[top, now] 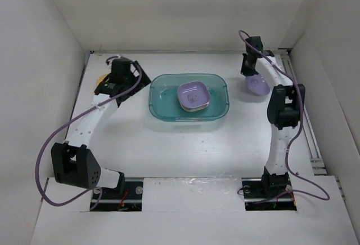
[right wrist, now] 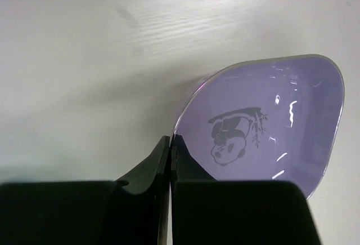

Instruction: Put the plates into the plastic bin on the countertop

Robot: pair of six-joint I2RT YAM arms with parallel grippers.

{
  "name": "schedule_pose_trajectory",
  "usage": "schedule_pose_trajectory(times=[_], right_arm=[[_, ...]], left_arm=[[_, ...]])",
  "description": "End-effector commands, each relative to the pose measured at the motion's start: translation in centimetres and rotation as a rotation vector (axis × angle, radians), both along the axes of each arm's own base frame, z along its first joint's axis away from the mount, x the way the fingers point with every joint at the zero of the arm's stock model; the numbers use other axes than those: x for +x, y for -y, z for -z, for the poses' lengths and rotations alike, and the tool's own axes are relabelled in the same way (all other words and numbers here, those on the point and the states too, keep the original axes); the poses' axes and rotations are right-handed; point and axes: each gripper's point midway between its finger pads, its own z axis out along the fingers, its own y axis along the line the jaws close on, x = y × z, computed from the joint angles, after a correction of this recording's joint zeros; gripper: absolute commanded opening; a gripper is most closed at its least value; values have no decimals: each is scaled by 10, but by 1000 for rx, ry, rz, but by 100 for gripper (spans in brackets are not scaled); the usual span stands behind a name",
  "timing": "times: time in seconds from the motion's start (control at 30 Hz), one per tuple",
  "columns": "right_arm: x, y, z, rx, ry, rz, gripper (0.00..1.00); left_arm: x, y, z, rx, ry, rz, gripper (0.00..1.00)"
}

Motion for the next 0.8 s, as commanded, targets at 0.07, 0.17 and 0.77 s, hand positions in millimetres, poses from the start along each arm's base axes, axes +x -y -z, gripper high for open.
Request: schedule_pose_trajectory(times=[0.07, 0.17, 0.77], right_arm=[[-1, -89, -165, -23, 315, -119, 0], [-18, -143, -194, -41, 357, -194, 0], [-87, -346, -138, 73, 300, -474, 0]], left_arm=[[9, -78, -9, -37, 20, -188, 100], [12, -106, -10, 5, -11, -264, 100], [60, -204, 9, 91, -155, -468, 100]])
